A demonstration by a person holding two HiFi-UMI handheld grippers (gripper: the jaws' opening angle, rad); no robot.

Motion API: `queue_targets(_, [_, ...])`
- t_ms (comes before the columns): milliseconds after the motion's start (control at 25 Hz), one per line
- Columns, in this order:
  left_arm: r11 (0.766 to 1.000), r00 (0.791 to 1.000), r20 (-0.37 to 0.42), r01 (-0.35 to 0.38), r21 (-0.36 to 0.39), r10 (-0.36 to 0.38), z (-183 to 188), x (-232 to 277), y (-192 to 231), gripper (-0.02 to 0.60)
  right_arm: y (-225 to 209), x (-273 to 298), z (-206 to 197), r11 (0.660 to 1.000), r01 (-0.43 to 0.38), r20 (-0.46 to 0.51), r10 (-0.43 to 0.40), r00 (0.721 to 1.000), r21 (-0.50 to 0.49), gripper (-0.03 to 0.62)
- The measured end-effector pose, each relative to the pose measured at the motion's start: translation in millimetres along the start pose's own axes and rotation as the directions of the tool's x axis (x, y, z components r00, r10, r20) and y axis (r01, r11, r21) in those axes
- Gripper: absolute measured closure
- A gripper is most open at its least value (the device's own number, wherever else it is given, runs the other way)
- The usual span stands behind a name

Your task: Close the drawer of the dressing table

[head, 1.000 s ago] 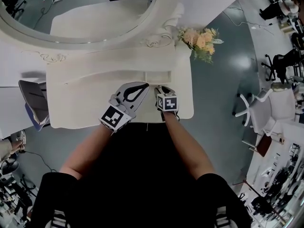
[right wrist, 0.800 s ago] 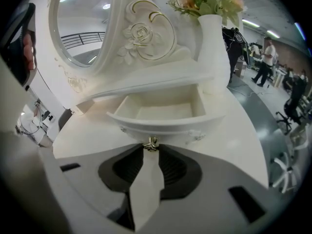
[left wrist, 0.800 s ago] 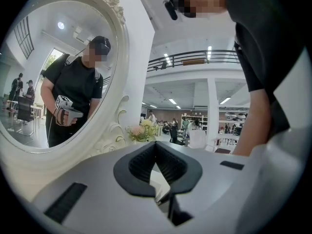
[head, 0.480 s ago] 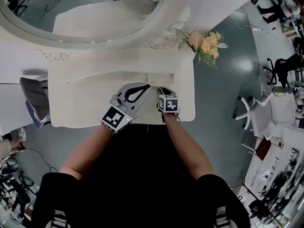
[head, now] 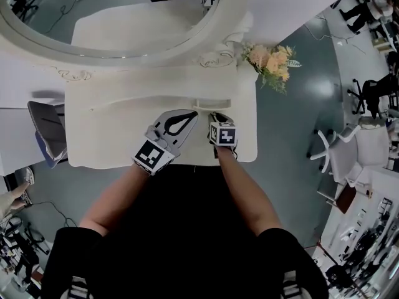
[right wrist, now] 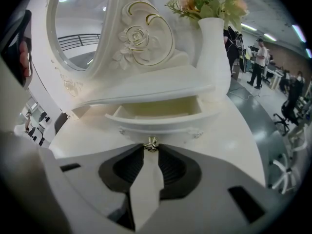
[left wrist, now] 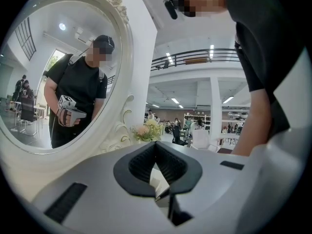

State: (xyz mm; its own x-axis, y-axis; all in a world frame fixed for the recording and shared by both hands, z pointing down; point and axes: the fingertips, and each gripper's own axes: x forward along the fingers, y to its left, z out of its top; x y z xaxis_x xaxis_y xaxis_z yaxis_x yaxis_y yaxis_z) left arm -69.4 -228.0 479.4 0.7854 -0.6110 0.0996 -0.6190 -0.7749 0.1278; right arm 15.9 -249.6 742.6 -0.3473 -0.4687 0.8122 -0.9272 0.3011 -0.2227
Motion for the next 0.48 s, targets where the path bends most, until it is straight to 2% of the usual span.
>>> queue_targets(480, [1.000, 1.000, -0.011, -0.030, 0.006, 0.030, -0.3, 1.3, 8.3, 0.588, -7.3, 16.8, 26.0, 1.000, 0.003, 0.017, -0.003, 1.000, -0.016, 0.497])
